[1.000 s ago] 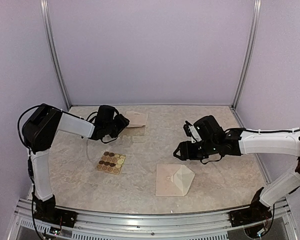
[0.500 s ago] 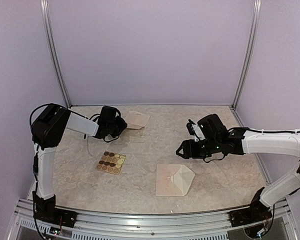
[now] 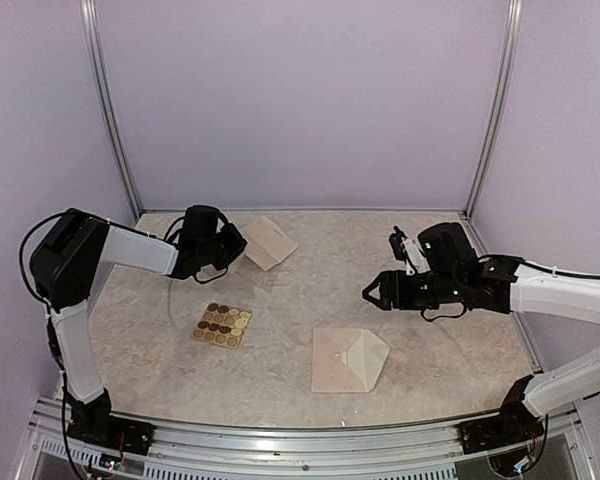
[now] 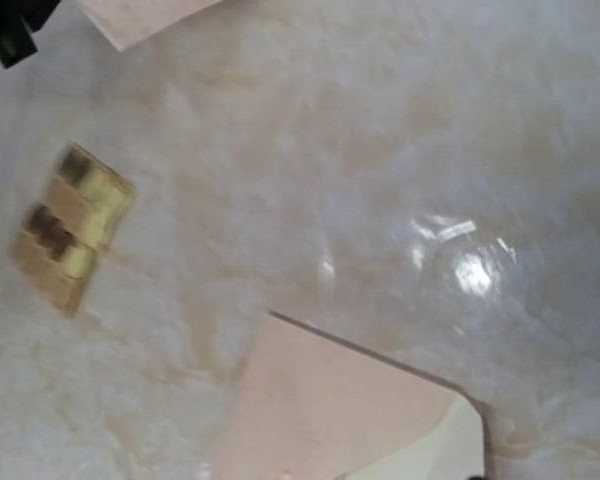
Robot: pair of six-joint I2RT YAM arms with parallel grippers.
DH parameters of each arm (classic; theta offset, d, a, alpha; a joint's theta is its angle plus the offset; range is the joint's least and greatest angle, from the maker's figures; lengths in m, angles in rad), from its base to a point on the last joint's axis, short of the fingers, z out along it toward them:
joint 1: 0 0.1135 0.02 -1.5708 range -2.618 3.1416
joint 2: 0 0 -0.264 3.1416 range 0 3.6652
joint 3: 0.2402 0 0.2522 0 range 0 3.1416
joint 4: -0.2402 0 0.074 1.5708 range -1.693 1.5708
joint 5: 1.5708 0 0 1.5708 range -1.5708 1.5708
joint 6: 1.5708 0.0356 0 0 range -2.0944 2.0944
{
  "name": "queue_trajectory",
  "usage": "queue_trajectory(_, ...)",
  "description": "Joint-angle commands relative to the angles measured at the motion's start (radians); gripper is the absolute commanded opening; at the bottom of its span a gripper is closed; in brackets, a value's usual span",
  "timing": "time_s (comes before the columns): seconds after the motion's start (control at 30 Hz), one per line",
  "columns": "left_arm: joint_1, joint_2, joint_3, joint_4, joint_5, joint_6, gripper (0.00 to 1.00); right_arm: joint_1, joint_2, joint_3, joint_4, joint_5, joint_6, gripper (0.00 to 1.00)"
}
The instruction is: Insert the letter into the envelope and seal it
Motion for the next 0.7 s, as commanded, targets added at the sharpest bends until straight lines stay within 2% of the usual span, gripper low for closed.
queue_trajectory(0.0, -0.081, -0.224, -0.004, -0.058, 0.072, 0.254, 0.0, -0.011, -0.118, -0.035, 0.047, -0.021, -0.048, 0.69)
queue_trajectory(0.07, -0.131, -0.308, -0.008, -0.141, 0.078, 0.352, 0.0, -0.011, -0.174, -0.049, 0.073, -0.044, -0.072, 0.74)
queue_trajectory(0.1, -0.203, -0.398, -0.024, -0.228, 0.077, 0.448, 0.0, -0.011, -0.236, -0.063, 0.099, -0.091, -0.104, 0.82)
queue_trajectory(0.2, -0.304, -0.496, -0.061, -0.287, 0.105, 0.525, 0.0, -0.011, -0.31, -0.073, 0.132, -0.155, -0.135, 0.9)
queue_trajectory(0.33, -0.442, -0.646, -0.128, -0.297, 0.182, 0.554, 0.0, -0.012, -0.396, -0.091, 0.162, -0.222, -0.153, 0.96)
queue_trajectory(0.53, -0.606, -0.785, -0.19, -0.303, 0.181, 0.526, 0.0, -0.011, -0.458, -0.116, 0.151, -0.22, -0.133, 1.0)
queue_trajectory(0.67, -0.681, -0.838, -0.199, -0.301, 0.156, 0.517, 0.0, -0.011, -0.45, -0.136, 0.167, -0.305, -0.125, 1.0)
